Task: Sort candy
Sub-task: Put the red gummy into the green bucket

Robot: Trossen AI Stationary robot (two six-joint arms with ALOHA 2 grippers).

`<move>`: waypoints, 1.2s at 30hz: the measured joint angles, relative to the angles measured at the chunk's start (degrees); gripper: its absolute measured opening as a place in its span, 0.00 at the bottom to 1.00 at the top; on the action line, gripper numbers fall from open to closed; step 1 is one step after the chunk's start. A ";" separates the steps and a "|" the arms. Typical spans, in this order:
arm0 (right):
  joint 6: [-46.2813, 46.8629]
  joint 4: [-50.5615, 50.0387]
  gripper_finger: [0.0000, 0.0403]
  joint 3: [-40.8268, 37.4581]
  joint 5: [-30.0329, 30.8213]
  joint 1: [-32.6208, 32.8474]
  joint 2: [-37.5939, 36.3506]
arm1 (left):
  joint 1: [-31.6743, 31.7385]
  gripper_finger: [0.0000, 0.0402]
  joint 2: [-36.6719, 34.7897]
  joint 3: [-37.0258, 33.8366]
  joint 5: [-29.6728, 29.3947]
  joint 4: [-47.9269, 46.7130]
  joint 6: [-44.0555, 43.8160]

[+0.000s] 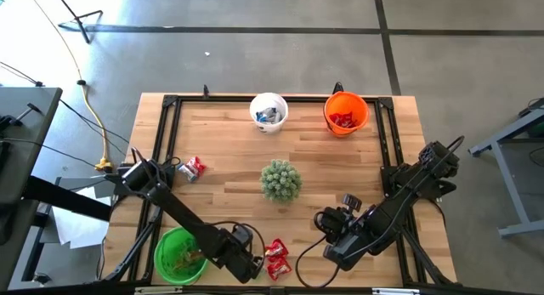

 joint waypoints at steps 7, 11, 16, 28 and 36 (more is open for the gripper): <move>0.02 0.02 0.37 0.00 -0.02 0.00 0.00 | 0.26 0.29 3.79 -0.04 1.69 3.56 0.88; 0.00 0.02 0.37 0.00 -0.04 0.00 0.00 | 0.34 0.29 5.24 -0.05 2.12 4.73 1.05; -0.06 0.02 0.37 0.00 -0.04 0.00 0.00 | 0.77 0.29 6.44 0.12 2.14 4.78 0.78; -0.42 0.02 0.37 0.00 -0.03 0.00 -0.02 | 3.16 0.04 6.69 0.04 1.22 4.32 2.68; -0.42 0.02 0.37 0.00 -0.02 0.00 -0.01 | 4.33 0.01 7.19 2.47 0.32 4.27 6.49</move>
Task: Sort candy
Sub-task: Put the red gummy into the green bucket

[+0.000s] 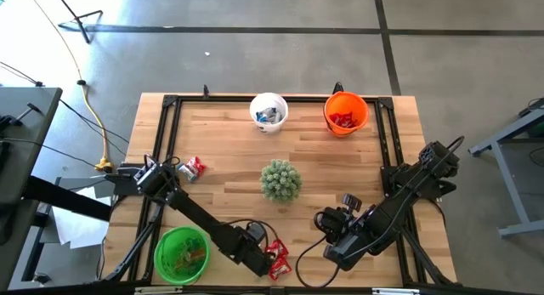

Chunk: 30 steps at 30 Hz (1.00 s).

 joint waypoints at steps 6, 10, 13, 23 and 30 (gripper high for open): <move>0.02 0.02 0.37 0.00 0.12 -0.02 -0.01 | 0.98 0.00 -0.08 5.66 -2.50 -1.26 5.32; 0.40 0.02 0.37 0.00 0.44 -0.02 -0.01 | 1.62 0.00 -0.14 10.68 -2.52 -5.31 9.34; 0.42 0.02 0.37 0.00 0.46 -0.04 -0.01 | 1.64 0.00 -0.15 15.61 -2.53 -11.84 12.15; 1.97 0.41 0.37 0.00 0.50 -0.04 -0.01 | -1.51 0.00 -0.21 39.54 -3.72 -42.48 17.42; 1.97 1.49 0.37 0.00 0.70 -0.17 -0.01 | -7.60 0.00 -3.67 45.43 -3.43 -50.04 12.96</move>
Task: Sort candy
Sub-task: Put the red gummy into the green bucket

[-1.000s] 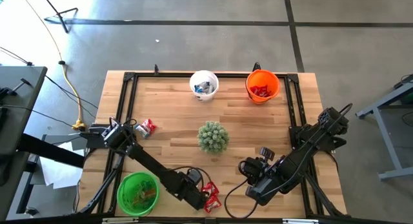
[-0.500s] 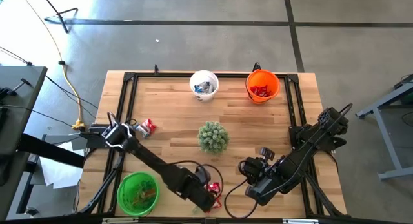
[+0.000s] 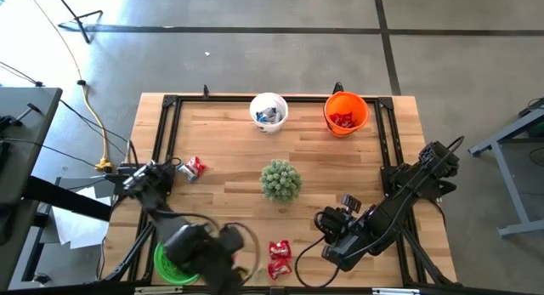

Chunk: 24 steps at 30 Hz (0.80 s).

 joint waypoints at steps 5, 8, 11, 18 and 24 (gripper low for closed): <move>0.00 1.34 0.37 -0.01 0.91 -0.69 -0.04 | -4.21 0.00 -2.28 -1.04 0.28 0.14 -5.03; -0.20 2.07 0.37 0.00 0.93 -1.53 -0.04 | -6.41 0.00 -2.40 -1.08 0.30 0.23 -6.17; -0.21 2.05 0.37 0.00 0.91 -2.39 -0.04 | -7.97 0.00 -2.64 -1.68 1.86 0.43 -7.63; 0.00 2.78 0.37 0.00 0.89 -4.06 -0.04 | -9.85 0.00 -3.01 -8.13 8.34 0.30 -6.85; 0.00 5.04 0.37 0.00 0.83 -5.10 -0.04 | -10.01 0.00 -5.39 -16.22 9.87 0.31 -3.39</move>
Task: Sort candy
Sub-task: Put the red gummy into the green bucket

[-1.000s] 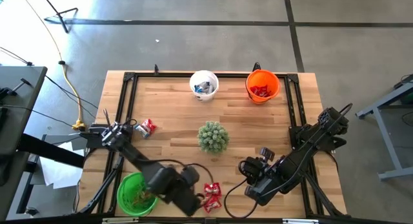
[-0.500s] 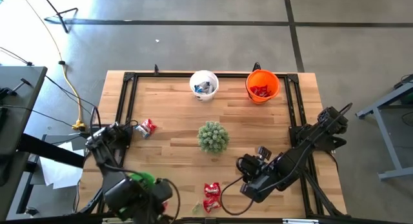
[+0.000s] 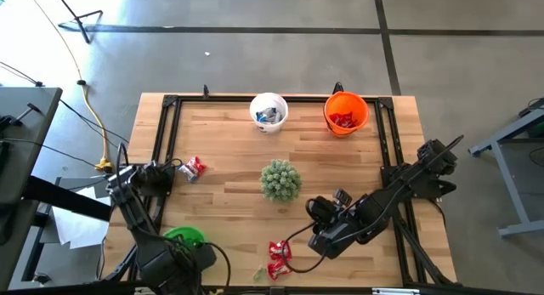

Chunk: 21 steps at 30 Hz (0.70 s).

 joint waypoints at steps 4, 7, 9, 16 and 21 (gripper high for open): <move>0.02 1.43 0.37 0.00 -0.75 -0.43 0.00 | 0.05 0.00 -3.50 -6.53 0.09 0.07 -0.42; 0.00 2.77 0.37 0.00 -0.75 -0.43 0.00 | -0.08 0.00 -6.77 -10.84 0.11 -0.09 -2.03; 0.02 3.72 0.37 0.00 -0.75 -0.43 0.00 | -0.36 0.00 -8.73 -13.14 0.24 -0.02 -3.03; 1.70 5.67 0.37 0.00 0.05 -0.41 0.00 | -1.64 0.00 -12.68 -16.71 -0.27 0.89 -3.66; 4.09 5.63 0.37 0.00 2.14 -0.43 0.02 | -2.09 0.03 -12.78 -17.47 -2.60 1.07 -1.20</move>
